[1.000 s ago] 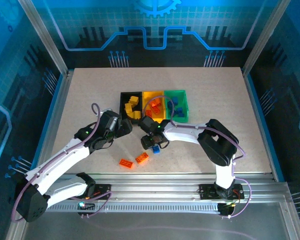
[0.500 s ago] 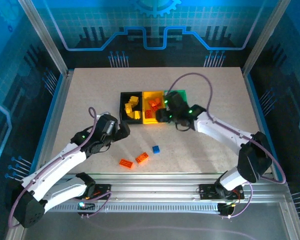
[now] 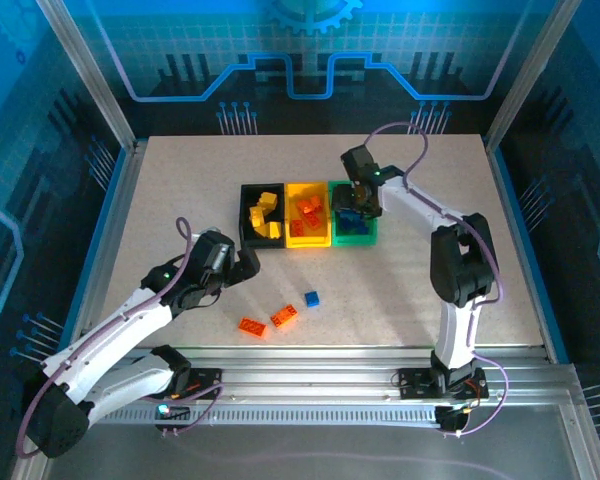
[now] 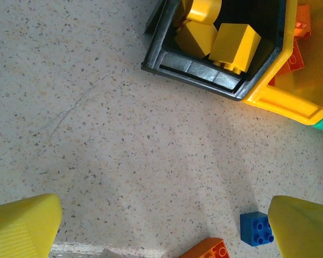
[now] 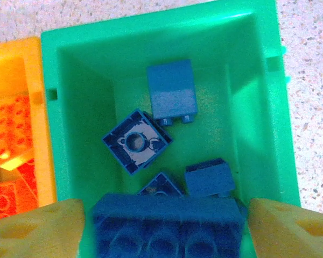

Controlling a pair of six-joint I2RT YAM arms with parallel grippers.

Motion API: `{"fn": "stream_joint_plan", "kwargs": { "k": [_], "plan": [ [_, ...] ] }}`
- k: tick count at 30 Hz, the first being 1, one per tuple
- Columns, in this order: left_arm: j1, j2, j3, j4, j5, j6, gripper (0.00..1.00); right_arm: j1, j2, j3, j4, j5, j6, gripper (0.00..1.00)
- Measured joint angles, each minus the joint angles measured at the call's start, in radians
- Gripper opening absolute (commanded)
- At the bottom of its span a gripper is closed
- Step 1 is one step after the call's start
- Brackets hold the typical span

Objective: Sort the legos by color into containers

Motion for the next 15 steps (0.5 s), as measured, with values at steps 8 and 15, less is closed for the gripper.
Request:
{"fn": "stream_joint_plan", "kwargs": {
  "k": [8,15],
  "plan": [
    [0.0,0.0,0.0,0.0,0.021,-0.001,0.99,0.053,-0.166,-0.124,0.033,-0.041,-0.013,0.87],
    [0.013,-0.03,-0.01,-0.004,0.026,-0.001,0.99,0.293,-0.382,-0.394,0.068,-0.122,-0.051,0.87]
  ]
}}
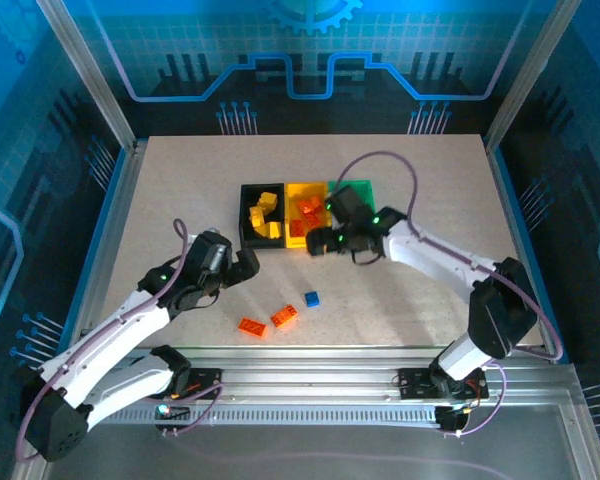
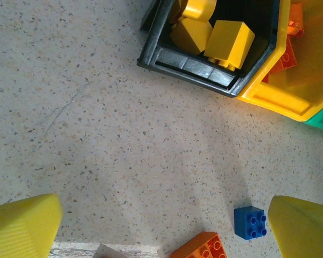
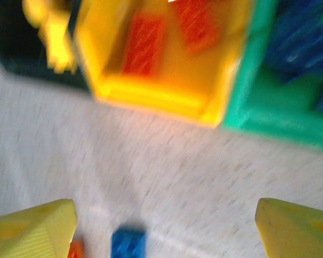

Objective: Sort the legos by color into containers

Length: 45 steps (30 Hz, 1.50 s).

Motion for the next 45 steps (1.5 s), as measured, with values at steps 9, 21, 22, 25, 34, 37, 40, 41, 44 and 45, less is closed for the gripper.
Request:
{"fn": "stream_joint_plan", "kwargs": {
  "k": [9,21,22,25,34,37,40,41,44,45],
  "plan": [
    [0.013,-0.019,-0.047,-0.012,0.003,-0.023,0.99,0.233,0.098,-0.115,0.026,-0.031,-0.011,0.82],
    [0.022,-0.032,-0.077,-0.014,0.003,-0.025,0.99,0.237,0.236,-0.1,0.066,0.029,-0.001,0.5],
    [0.023,-0.032,-0.077,-0.014,0.003,-0.025,0.99,0.237,0.243,-0.097,0.064,0.038,0.001,0.47],
    [0.025,-0.032,-0.077,-0.014,0.004,-0.025,0.99,0.232,0.245,-0.095,0.059,0.054,0.006,0.42],
    [0.028,-0.032,-0.083,-0.014,0.012,-0.026,0.99,0.143,0.113,-0.143,0.071,0.078,0.002,0.37],
    [0.03,-0.029,-0.083,-0.014,0.015,-0.026,0.99,0.045,0.006,-0.136,0.068,0.086,-0.011,0.37],
    [0.034,-0.027,-0.083,-0.013,0.019,-0.026,0.99,-0.08,-0.041,-0.083,0.058,0.096,-0.02,0.37],
    [0.034,-0.024,-0.083,-0.013,0.022,-0.026,0.99,-0.121,-0.035,-0.05,0.054,0.101,-0.023,0.37],
    [0.035,-0.013,-0.083,-0.01,0.03,-0.026,0.99,-0.204,0.033,0.055,0.043,0.107,-0.029,0.37],
    [0.037,-0.009,-0.083,-0.01,0.033,-0.026,0.99,-0.223,0.064,0.09,0.04,0.107,-0.03,0.37]
  ]
}}
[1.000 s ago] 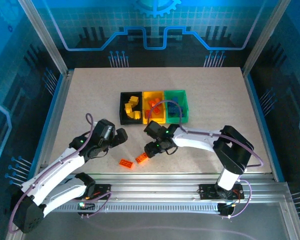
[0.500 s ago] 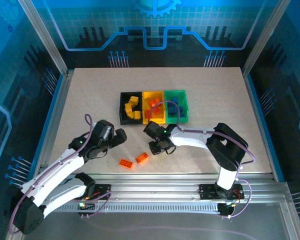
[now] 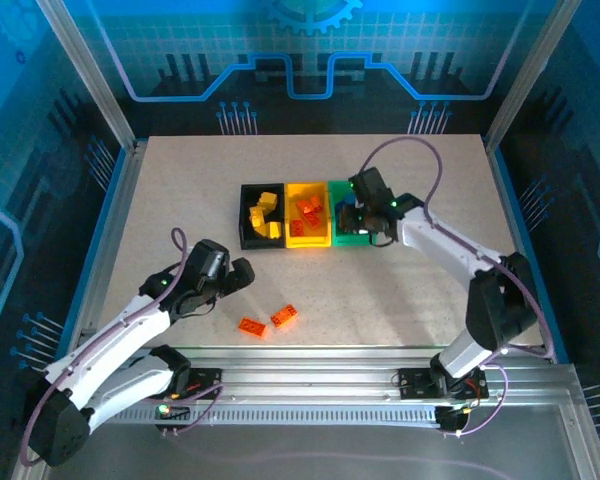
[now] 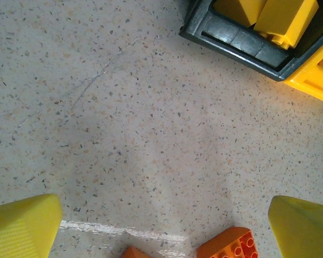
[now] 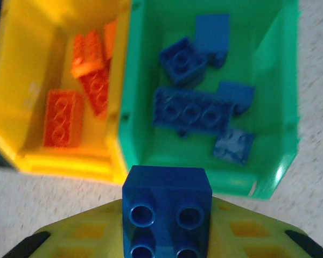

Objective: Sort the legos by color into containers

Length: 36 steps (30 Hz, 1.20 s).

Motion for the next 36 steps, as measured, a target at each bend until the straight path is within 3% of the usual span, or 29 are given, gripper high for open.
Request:
{"fn": "stream_joint_plan", "kwargs": {
  "k": [6,10,12,15,19,22,26,31,36],
  "plan": [
    [0.003,0.007,0.0,0.003,0.016,0.0,0.99,-0.074,0.221,0.205,-0.037,0.001,0.0,0.43],
    [0.006,0.007,0.0,0.003,0.025,0.0,0.99,-0.089,0.311,0.308,-0.071,0.001,0.0,0.71],
    [0.009,0.007,0.0,0.003,0.027,0.0,0.99,-0.09,0.325,0.338,-0.082,-0.001,-0.004,0.79],
    [0.01,0.007,0.0,0.002,0.031,0.0,0.99,-0.089,0.315,0.346,-0.086,-0.008,-0.006,0.82],
    [0.01,0.006,0.0,-0.008,0.033,-0.001,0.99,-0.063,0.219,0.24,-0.053,-0.043,-0.013,0.85],
    [0.013,0.002,0.003,-0.019,0.033,0.0,0.99,0.023,0.087,0.1,-0.023,-0.083,-0.039,0.85],
    [0.027,-0.013,0.032,-0.046,0.032,0.0,0.99,0.232,-0.023,-0.036,0.025,-0.147,-0.108,0.86],
    [0.043,-0.035,0.106,-0.085,0.007,0.005,0.99,0.451,-0.019,-0.108,0.062,-0.19,-0.18,0.87],
    [0.08,-0.046,0.171,-0.122,-0.031,0.02,0.99,0.618,0.081,-0.08,0.105,-0.181,-0.237,0.87]
  ]
}}
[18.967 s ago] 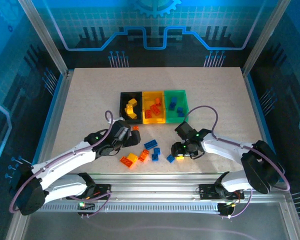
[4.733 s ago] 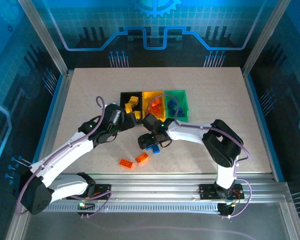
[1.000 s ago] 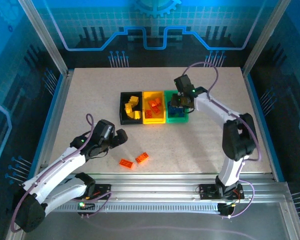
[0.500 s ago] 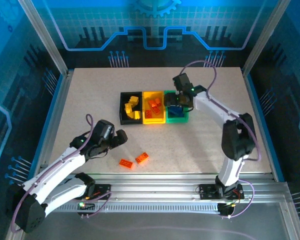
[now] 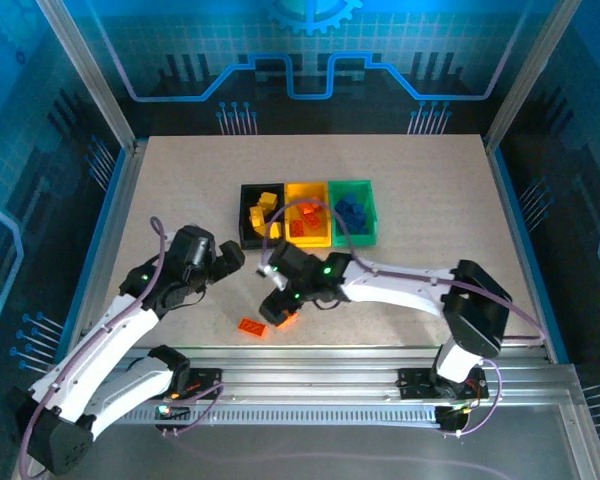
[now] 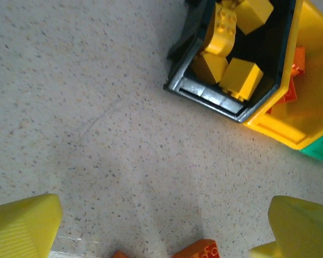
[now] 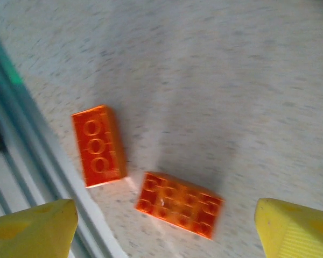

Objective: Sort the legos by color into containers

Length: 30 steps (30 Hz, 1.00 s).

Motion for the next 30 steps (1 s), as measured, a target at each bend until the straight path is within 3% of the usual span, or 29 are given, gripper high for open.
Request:
{"fn": "stream_joint_plan", "kwargs": {
  "k": [6,16,21,26,30],
  "plan": [
    [0.064,-0.001,0.05,-0.031,-0.005,0.021,0.99,0.099,0.154,0.061,0.043,0.019,-0.047,0.87],
    [0.12,-0.009,0.068,-0.043,0.012,0.042,0.99,0.127,0.27,0.117,0.069,0.079,-0.082,0.75],
    [0.133,-0.01,0.068,-0.043,0.029,0.045,0.99,0.129,0.3,0.117,0.077,0.114,-0.1,0.65],
    [0.143,-0.01,0.068,-0.041,0.055,0.045,0.99,0.131,0.303,0.117,0.106,0.121,-0.12,0.45],
    [0.148,-0.01,0.067,-0.039,0.069,0.044,0.99,0.131,0.303,0.109,0.146,0.121,-0.121,0.37]
  ]
}}
